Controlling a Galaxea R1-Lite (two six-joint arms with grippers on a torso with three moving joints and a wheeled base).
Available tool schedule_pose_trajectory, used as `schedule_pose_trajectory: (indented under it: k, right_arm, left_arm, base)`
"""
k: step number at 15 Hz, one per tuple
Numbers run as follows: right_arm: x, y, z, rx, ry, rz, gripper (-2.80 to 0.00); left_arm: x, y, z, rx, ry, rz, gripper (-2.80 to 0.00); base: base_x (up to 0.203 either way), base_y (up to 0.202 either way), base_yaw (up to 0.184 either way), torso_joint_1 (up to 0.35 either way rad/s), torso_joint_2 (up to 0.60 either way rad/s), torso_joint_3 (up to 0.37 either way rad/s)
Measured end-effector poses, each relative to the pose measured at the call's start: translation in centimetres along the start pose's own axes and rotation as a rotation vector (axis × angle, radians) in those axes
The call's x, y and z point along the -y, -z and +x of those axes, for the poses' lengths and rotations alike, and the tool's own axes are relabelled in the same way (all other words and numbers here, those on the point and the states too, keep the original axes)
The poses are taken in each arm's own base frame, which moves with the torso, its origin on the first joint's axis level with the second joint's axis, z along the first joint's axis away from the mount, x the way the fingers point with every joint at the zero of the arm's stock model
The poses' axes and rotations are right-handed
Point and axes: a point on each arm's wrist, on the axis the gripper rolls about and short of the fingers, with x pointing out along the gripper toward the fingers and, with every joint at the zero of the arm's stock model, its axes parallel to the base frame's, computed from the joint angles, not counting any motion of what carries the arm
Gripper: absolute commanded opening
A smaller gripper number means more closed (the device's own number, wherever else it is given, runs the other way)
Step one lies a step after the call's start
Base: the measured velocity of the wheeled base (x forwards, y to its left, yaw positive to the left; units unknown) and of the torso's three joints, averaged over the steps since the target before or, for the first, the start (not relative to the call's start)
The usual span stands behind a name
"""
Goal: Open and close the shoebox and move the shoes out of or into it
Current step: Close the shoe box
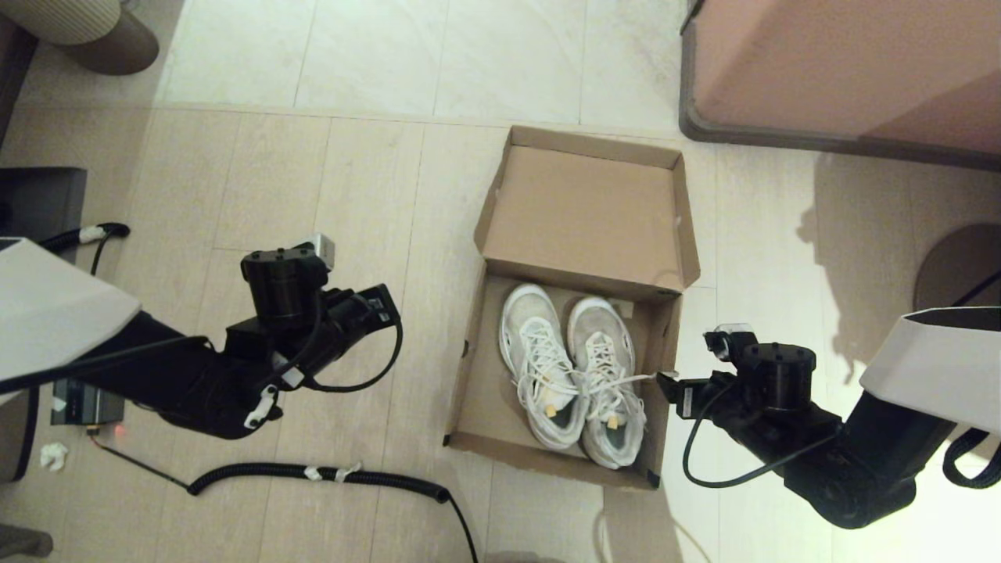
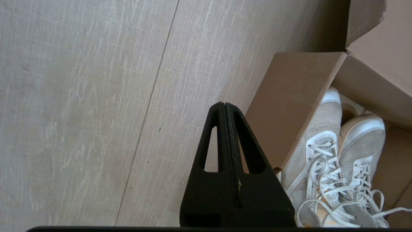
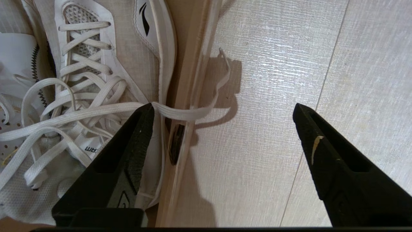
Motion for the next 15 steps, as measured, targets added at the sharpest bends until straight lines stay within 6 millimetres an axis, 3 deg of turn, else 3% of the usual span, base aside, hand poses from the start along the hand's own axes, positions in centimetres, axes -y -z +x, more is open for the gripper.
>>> schedule_pose_trajectory:
  k: [9, 15]
  right_arm:
    - [-0.7, 1.0, -0.2, -0.035, -0.004, -0.047, 0.00]
    - [-0.9, 1.3, 1.8, -0.016, 0.056, -0.087, 0.00]
  left_arm:
    - [-0.4, -0.2, -0.1, 0.005, -0.010, -0.003, -2.80]
    - [-0.5, -0.5, -0.1, 0.013, -0.013, -0.004, -2.80]
  base:
    - [0.000, 0.000, 0.000, 0.000, 0.00, 0.000]
    - [0.000, 0.000, 0.000, 0.000, 0.00, 0.000]
